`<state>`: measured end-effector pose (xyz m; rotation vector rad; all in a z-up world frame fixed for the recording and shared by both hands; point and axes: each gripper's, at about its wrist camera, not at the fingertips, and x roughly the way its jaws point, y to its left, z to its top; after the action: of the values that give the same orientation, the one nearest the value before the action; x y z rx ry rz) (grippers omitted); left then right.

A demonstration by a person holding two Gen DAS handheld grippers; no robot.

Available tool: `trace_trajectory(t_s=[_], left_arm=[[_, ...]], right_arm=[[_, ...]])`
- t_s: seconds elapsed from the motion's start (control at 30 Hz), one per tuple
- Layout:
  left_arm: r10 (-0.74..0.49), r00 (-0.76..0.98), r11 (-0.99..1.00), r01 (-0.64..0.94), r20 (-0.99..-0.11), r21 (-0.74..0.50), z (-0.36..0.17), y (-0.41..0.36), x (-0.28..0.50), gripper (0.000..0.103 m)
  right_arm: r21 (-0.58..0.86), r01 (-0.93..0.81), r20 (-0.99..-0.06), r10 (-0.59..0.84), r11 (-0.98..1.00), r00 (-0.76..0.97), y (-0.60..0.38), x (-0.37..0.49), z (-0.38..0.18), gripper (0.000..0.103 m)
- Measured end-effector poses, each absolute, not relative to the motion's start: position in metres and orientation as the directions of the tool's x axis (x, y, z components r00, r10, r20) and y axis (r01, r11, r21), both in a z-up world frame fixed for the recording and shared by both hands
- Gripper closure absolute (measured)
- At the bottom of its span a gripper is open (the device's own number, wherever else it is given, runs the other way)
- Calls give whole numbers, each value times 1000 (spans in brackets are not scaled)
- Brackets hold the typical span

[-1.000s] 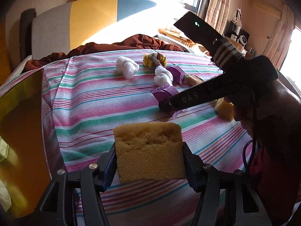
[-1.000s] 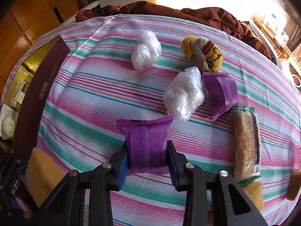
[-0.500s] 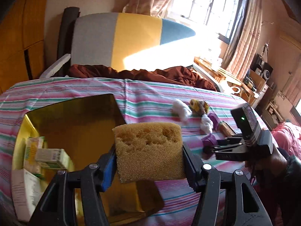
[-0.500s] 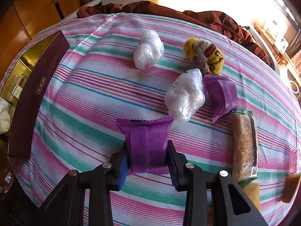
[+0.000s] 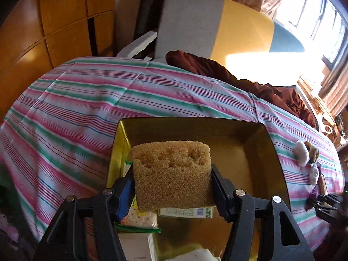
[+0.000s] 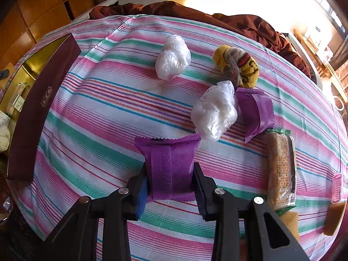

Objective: Organize objects
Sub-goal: 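Lower the yellow sponge into the gold tin and open the left tool, then carry the purple packet into the gold tin and open the right tool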

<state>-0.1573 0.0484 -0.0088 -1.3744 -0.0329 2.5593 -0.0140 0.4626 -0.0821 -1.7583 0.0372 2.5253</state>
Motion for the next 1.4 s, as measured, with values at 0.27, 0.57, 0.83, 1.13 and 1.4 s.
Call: trace_trajectory(t_s=[0.27, 0.57, 0.83, 1.13, 1.4], left_arm=[[154, -488, -986, -138, -859, -99, -38, 47, -202, 37], [109, -496, -993, -96, -862, -70, -42, 42, -215, 28], [138, -534, -990, -105, -834, -96, -26, 39, -185, 23], [167, -632, -984, -160, -757, -83, -5, 51, -104, 23], [186, -693, -978, -196, -696, -67, 6, 67, -50, 22]], right_arm=[[-16, -66, -938, 38, -998, -346, 460, -14, -82, 66], [-19, -64, -937, 40, -998, -346, 460, -13, -82, 66], [-28, -61, -937, 47, -998, -347, 455, -9, -81, 66], [-60, -55, -935, 75, -997, -347, 449, -8, -80, 66], [-82, -54, -933, 96, -995, -346, 444, -7, -78, 67]])
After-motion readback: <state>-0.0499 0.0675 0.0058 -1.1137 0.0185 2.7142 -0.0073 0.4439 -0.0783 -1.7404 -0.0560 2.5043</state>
